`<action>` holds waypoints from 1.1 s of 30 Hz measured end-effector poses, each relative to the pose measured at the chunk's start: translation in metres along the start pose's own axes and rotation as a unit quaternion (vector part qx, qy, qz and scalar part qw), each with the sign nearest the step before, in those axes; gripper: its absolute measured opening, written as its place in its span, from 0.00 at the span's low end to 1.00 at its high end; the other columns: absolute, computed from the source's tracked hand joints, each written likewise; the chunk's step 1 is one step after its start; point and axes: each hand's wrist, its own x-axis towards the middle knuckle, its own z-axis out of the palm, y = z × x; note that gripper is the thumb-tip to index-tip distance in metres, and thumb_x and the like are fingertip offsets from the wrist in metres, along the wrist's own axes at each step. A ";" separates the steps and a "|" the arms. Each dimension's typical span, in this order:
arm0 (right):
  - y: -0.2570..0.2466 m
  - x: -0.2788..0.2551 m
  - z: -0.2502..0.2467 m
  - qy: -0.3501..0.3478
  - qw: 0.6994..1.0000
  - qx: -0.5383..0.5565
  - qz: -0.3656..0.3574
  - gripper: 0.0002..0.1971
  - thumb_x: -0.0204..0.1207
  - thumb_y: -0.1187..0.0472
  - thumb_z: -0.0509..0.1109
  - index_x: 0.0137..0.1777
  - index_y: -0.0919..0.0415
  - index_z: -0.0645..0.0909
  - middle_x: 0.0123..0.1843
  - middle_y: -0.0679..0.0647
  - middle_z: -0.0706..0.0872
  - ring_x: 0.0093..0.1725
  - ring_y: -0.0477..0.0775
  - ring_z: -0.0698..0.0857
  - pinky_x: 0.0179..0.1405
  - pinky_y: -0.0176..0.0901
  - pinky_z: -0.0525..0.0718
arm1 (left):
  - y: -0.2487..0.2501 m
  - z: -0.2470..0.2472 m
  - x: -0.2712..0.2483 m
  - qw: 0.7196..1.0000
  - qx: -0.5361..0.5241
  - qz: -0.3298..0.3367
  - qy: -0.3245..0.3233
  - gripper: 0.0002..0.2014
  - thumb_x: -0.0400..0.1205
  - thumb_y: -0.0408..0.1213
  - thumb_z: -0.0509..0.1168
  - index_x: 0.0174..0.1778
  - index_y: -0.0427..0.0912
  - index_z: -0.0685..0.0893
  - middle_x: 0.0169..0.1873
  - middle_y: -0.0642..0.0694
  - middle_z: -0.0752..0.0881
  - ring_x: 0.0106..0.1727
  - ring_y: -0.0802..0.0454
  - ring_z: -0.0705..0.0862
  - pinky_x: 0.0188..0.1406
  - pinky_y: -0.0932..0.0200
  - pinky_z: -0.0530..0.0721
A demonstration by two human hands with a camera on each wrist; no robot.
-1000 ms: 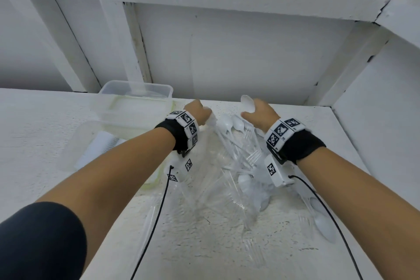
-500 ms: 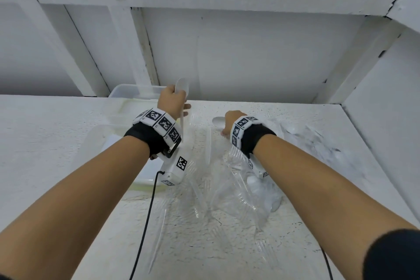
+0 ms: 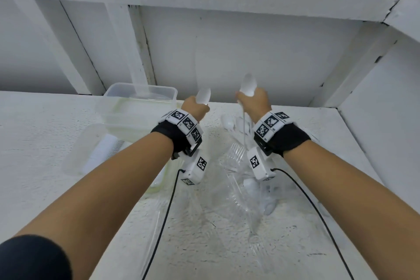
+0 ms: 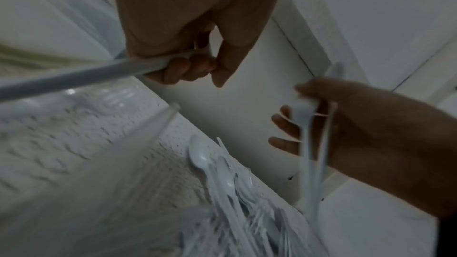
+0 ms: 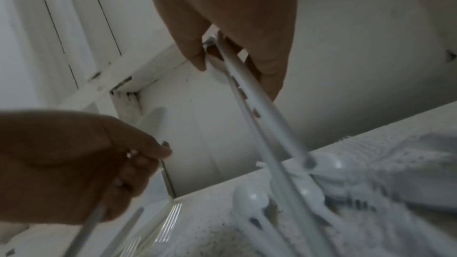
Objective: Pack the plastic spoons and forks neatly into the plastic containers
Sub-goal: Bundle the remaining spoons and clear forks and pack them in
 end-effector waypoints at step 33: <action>0.029 -0.011 -0.050 -0.126 0.920 0.340 0.148 0.02 0.81 0.69 0.63 0.50 0.68 0.73 0.52 0.67 0.82 0.47 0.64 0.87 0.38 0.54 0.90 | 0.027 -0.017 -0.014 0.991 -0.110 -0.020 0.074 0.18 0.75 0.33 0.67 0.58 0.30 0.76 0.40 0.43 0.78 0.30 0.53 0.73 0.25 0.62 0.70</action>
